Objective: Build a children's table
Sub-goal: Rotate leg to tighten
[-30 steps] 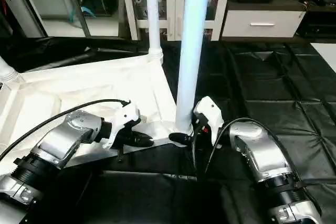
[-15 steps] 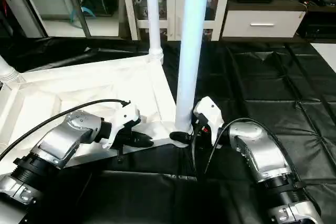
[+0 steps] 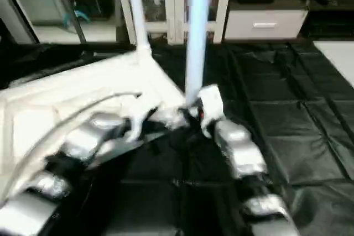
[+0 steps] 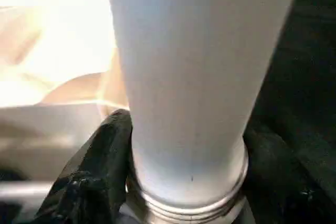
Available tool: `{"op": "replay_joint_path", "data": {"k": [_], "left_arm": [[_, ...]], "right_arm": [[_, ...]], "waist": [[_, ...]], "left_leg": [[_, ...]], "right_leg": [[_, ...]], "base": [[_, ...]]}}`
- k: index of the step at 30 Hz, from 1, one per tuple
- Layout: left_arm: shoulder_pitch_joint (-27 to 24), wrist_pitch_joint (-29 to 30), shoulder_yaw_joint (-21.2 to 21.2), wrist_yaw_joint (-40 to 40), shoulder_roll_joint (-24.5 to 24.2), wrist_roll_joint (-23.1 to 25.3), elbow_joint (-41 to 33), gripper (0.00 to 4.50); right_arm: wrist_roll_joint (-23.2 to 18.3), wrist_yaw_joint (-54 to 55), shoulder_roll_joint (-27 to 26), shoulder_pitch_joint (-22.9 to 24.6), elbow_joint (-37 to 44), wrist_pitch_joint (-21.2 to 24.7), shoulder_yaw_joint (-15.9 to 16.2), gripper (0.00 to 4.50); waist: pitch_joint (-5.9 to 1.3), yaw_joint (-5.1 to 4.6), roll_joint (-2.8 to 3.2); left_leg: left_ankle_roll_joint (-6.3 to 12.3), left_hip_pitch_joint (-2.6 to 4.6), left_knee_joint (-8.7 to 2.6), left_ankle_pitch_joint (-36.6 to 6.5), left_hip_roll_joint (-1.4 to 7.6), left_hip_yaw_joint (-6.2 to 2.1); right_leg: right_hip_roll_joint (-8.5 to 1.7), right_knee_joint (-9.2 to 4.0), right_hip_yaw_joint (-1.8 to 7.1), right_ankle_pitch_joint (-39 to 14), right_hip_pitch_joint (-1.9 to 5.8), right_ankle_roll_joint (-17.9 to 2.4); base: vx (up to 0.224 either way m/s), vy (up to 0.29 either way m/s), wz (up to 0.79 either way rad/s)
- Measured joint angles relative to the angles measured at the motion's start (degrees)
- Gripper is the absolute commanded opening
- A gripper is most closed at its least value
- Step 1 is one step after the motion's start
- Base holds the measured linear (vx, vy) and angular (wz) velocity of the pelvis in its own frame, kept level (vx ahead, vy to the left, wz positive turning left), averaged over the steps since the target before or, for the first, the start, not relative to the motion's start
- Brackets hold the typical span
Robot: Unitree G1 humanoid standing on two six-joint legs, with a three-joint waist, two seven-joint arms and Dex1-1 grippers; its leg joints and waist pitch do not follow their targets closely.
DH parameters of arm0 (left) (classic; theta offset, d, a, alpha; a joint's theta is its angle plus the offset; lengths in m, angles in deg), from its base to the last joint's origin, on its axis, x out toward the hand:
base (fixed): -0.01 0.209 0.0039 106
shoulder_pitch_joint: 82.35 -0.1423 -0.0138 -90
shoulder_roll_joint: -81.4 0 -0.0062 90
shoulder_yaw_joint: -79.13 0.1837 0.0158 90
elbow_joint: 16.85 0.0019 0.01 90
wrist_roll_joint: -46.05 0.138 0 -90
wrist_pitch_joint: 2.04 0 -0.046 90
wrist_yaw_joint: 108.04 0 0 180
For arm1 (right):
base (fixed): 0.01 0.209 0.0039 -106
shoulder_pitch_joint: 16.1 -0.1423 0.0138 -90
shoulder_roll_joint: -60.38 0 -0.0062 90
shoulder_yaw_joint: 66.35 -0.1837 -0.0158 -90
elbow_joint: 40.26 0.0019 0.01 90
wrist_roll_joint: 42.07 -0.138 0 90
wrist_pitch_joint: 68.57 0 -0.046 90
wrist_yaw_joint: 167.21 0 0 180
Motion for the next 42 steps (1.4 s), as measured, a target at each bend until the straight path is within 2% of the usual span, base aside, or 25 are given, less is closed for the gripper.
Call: {"op": "replay_joint_path", "data": {"k": [3, 6, 11, 12, 13, 15, 17, 19, 22, 24, 28, 33, 42], "left_arm": [[2.47, -1.72, -1.22, -6.11, 3.86, 0.55, 5.00, 0.00], [3.13, -3.19, -1.65, -7.24, 4.83, 0.82, 6.88, 0.00], [3.14, -4.33, -1.60, -7.11, 4.83, 1.23, 7.42, 0.00], [3.12, -4.69, -1.23, -6.13, 4.45, 1.32, 7.38, 0.00], [3.07, -5.07, -1.02, -5.34, 4.17, 1.30, 7.37, 0.00], [2.90, -5.52, -0.67, -4.30, 3.71, 1.34, 7.00, 0.00], [2.42, -5.78, -0.54, -4.20, 2.80, 1.46, 6.20, 0.00], [0.37, -5.66, -0.30, -2.18, 0.86, 1.57, 2.72, 0.00], [-2.17, -4.96, 0.69, 1.48, -1.86, 1.40, -1.97, 0.00], [-4.45, -4.20, 2.40, 6.85, -5.00, 0.72, -6.71, 0.00], [-7.73, -3.73, 5.13, 16.65, -10.55, -0.97, -13.42, 0.00], [-9.01, -1.47, 7.47, 22.54, -13.35, -1.50, -18.36, 0.00], [-9.21, -0.14, 7.77, 23.71, -13.19, -1.49, -19.59, 0.00]], "right_arm": [[2.08, 11.77, -3.84, -2.97, -3.79, -0.53, -1.76, 2.67], [2.62, 14.59, -4.85, -3.86, -5.54, -1.80, -1.83, 2.67], [2.87, 14.72, -6.16, -3.42, -6.47, -4.72, -2.91, 2.67], [2.59, 13.02, -5.57, -2.02, -4.93, -5.32, -2.87, 2.67], [2.45, 11.78, -5.16, -1.14, -3.97, -5.61, -2.76, 3.01], [2.20, 9.56, -4.02, -0.29, -2.65, -5.46, -2.66, 3.36], [2.02, 6.96, -3.14, 1.11, -1.28, -5.45, -1.54, 3.42], [0.47, 1.32, -0.68, 2.80, 2.26, -3.92, -0.41, 3.71], [-2.24, -7.55, 3.64, 3.55, 5.71, -0.81, 0.32, 4.00], [-4.37, -17.17, 8.74, 5.46, 11.21, 0.90, 2.74, 4.00], [-5.54, -30.63, 16.79, 7.74, 16.00, 0.87, 5.93, 4.00], [-7.54, -40.49, 20.74, 9.58, 18.44, 0.90, 8.06, 4.00], [-7.73, -45.33, 23.15, 9.97, 20.11, 2.06, 8.52, 4.00]], "waist": [[-0.13, 0.45, 0.34], [-0.28, 0.53, 0.62], [-0.29, 0.49, 0.65], [-0.28, 0.56, 0.64], [-0.26, 0.58, 0.67], [-0.24, 0.55, 0.68], [-0.20, 0.43, 0.61], [-0.19, -0.11, 0.59], [-0.16, -0.22, 0.56], [-0.15, 0.19, 0.54], [-0.15, 1.05, 0.53], [-0.13, 2.10, 0.51], [-0.14, 2.22, 0.51]], "left_leg": [[0.01, -0.08, -0.02, 0.00, -0.02, -0.01], [0.07, -0.15, -0.03, -0.04, -0.02, -0.02], [0.09, -0.17, -0.03, -0.05, -0.02, -0.02], [0.09, -0.19, -0.04, -0.05, -0.02, -0.03], [0.09, -0.22, -0.04, -0.05, -0.02, -0.04], [0.09, -0.28, -0.04, -0.05, -0.01, -0.05], [0.10, -0.28, -0.03, -0.05, 0.02, -0.06], [0.11, -0.30, -0.07, -0.05, 0.04, -0.05], [0.11, -0.30, -0.09, -0.05, 0.12, -0.07], [0.11, -0.30, -0.14, -0.05, 0.15, -0.08], [0.11, -0.31, -0.14, -0.05, 0.16, -0.06], [0.12, -0.29, -0.06, -0.04, 0.08, 0.04], [0.18, -0.30, -0.03, -0.01, 0.09, 0.02]], "right_leg": [[-0.02, -0.14, -0.03, -0.01, 0.01, 0.01], [-0.02, -0.35, -0.08, -0.01, 0.05, 0.01], [-0.04, -0.36, -0.10, -0.01, 0.05, 0.01], [-0.04, -0.37, -0.13, -0.01, 0.05, 0.02], [-0.05, -0.38, -0.13, -0.01, 0.04, 0.02], [-0.04, -0.38, -0.15, -0.01, 0.00, 0.02], [-0.01, -0.38, -0.16, -0.02, -0.02, 0.03], [0.00, -0.38, -0.16, -0.04, -0.07, 0.06], [0.04, -0.36, -0.23, -0.05, -0.09, 0.08], [0.05, -0.36, -0.28, -0.08, -0.08, 0.11], [0.02, -0.36, -0.32, -0.09, -0.05, 0.13], [-0.07, -0.35, -0.18, -0.08, -0.01, 0.12], [-0.05, -0.28, -0.17, -0.08, -0.02, 0.11]], "base": [[0.000, 0.000, 0.00], [0.000, 0.000, 0.00], [0.000, 0.000, 0.00], [0.000, 0.000, 0.00], [0.000, 0.000, 0.00], [0.000, 0.000, 0.00], [0.000, 0.000, 0.00], [0.000, 0.000, 0.00], [0.000, 0.000, 0.00], [0.000, 0.000, 0.00], [0.000, 0.000, 0.00], [0.000, 0.000, 0.00], [0.000, 0.000, 0.00]]}}
